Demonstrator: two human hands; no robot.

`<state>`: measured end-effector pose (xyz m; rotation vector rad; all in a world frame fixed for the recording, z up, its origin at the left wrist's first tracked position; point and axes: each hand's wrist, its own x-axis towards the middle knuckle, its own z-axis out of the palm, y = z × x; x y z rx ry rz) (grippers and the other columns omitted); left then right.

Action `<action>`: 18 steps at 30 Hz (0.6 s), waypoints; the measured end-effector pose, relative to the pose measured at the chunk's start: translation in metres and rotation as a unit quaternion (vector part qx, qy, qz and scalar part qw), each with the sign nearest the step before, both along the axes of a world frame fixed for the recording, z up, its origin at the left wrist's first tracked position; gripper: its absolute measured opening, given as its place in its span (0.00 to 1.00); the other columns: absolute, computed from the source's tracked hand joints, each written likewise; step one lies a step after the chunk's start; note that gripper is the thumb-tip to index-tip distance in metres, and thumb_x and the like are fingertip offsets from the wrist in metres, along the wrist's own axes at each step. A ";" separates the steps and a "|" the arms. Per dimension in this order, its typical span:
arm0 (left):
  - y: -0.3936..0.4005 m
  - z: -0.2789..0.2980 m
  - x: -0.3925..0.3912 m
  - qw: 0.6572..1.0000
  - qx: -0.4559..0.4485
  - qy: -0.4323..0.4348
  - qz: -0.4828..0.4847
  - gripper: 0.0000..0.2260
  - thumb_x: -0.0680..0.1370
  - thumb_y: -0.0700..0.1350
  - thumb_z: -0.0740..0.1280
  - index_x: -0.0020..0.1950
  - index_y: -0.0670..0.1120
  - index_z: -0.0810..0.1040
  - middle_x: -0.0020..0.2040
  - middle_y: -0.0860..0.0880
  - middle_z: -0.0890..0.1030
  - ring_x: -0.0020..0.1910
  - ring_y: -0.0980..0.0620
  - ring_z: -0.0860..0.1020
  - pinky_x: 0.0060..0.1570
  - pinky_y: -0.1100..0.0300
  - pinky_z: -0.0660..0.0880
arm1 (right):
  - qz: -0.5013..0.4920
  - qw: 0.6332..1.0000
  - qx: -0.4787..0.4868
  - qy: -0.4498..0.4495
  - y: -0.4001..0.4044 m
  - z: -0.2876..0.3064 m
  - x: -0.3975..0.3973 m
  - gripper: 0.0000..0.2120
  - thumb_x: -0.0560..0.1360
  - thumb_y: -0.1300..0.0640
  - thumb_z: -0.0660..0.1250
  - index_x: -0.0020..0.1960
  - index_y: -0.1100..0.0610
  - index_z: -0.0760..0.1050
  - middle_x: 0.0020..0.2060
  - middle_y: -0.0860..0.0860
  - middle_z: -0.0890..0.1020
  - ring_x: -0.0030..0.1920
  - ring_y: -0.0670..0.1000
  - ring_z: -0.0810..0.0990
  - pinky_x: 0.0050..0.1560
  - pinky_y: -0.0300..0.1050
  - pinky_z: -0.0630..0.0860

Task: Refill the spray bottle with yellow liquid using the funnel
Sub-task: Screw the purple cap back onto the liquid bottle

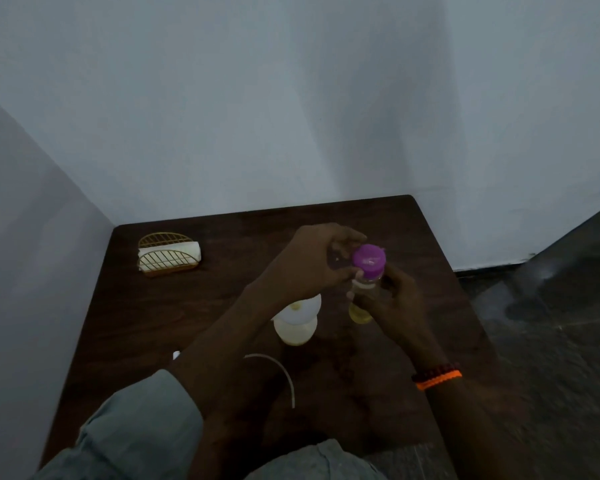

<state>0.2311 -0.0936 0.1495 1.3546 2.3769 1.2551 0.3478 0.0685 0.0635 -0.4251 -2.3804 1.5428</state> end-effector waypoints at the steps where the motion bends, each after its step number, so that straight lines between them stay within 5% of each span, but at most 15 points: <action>1: 0.002 0.000 0.003 1.000 0.006 -0.003 -0.006 0.25 0.69 0.47 0.79 0.64 0.45 0.80 0.57 0.50 0.83 0.51 0.59 0.80 0.51 0.67 0.77 | 0.000 1.000 0.000 -0.001 -0.002 0.001 -0.001 0.17 0.68 0.56 0.79 0.55 0.49 0.80 0.50 0.46 0.85 0.53 0.44 0.82 0.53 0.48 0.80; 7: 0.012 -0.001 0.011 0.999 0.036 -0.022 -0.005 0.26 0.69 0.52 0.79 0.65 0.46 0.79 0.59 0.51 0.82 0.58 0.57 0.79 0.56 0.56 0.79 | 0.016 1.000 0.007 -0.018 -0.010 0.002 -0.006 0.19 0.66 0.49 0.78 0.56 0.45 0.79 0.51 0.44 0.84 0.53 0.44 0.83 0.53 0.53 0.81; 18: -0.007 0.001 0.000 0.999 0.045 -0.021 0.021 0.25 0.71 0.48 0.78 0.66 0.45 0.79 0.60 0.51 0.83 0.56 0.60 0.80 0.57 0.63 0.78 | 0.012 1.000 0.006 -0.009 -0.002 0.012 -0.005 0.22 0.68 0.53 0.78 0.60 0.48 0.78 0.53 0.44 0.83 0.55 0.42 0.81 0.59 0.52 0.78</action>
